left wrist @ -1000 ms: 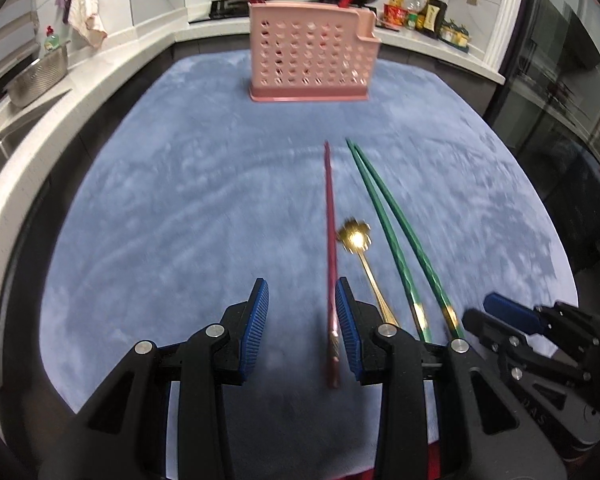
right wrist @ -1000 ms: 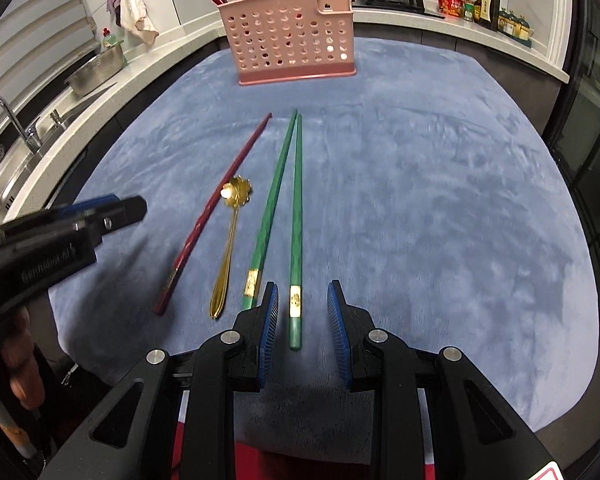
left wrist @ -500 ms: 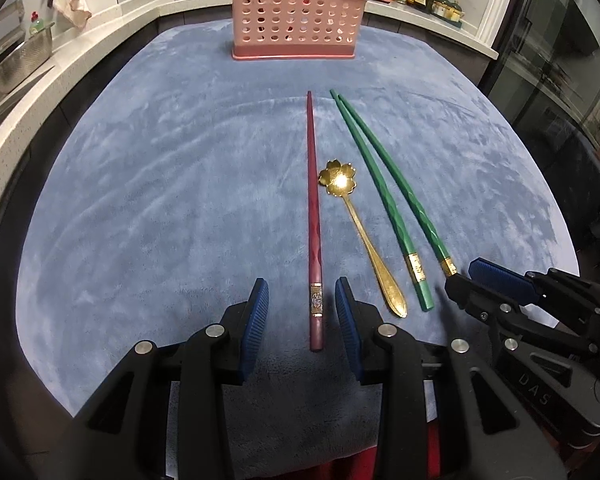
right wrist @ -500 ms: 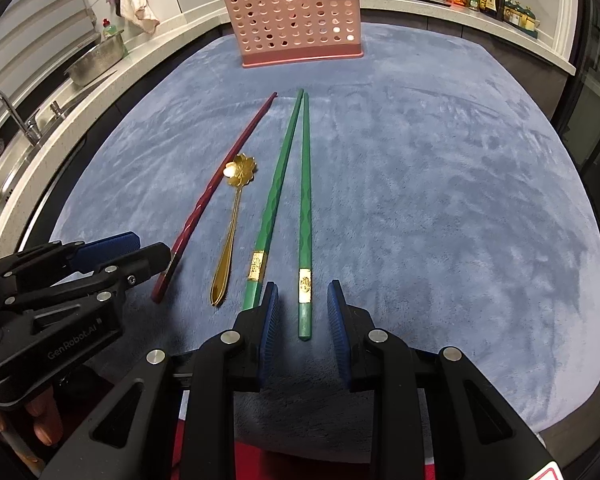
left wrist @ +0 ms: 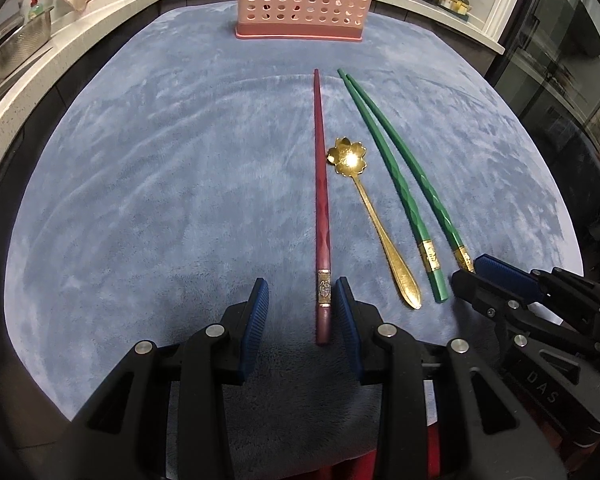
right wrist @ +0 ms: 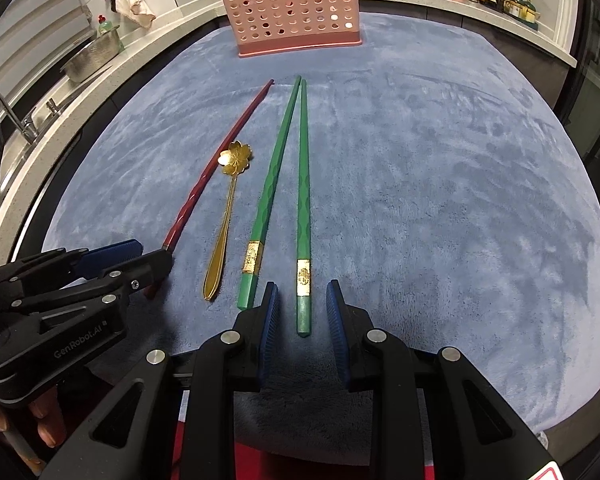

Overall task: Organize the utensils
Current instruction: 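Grasp the last dark red chopstick with the left tool while the right tool grasps a green chopstick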

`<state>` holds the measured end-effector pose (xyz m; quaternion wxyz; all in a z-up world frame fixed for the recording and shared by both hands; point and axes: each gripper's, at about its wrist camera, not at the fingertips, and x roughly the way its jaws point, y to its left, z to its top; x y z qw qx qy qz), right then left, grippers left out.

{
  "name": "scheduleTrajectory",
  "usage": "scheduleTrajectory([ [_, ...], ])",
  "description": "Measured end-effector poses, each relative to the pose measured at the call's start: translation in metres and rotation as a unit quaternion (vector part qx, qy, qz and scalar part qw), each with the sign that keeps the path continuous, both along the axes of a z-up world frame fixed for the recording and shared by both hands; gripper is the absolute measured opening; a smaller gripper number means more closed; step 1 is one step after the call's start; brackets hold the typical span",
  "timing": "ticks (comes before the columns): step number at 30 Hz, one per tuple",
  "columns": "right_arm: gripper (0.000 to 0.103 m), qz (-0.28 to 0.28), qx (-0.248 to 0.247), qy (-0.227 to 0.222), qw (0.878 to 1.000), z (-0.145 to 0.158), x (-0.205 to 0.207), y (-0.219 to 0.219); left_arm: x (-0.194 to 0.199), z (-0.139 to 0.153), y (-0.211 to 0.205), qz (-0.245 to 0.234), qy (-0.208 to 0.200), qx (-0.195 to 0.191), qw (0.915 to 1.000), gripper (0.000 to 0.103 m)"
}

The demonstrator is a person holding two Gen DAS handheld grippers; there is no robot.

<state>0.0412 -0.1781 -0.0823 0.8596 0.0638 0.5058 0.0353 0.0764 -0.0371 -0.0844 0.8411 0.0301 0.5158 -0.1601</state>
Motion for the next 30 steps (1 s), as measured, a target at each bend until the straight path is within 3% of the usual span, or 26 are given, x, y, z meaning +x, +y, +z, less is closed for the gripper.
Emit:
scheduleTrajectory([
  [14,0.024,-0.001,0.0,0.0,1.0,-0.0012,0.0007,-0.0003,-0.0001,-0.0017,0.0005,-0.003,-0.002,0.0,1.0,0.031],
  [24,0.018,-0.004,-0.003,-0.001,1.0,-0.0022,0.0012,-0.001,-0.0036,-0.0007,-0.002,-0.016,-0.001,-0.009,0.9998,0.008],
  [30,0.012,-0.005,-0.003,-0.001,1.0,-0.0024,0.0015,-0.0021,-0.0041,-0.0001,-0.0032,-0.017,0.0,-0.011,0.9998,0.007],
])
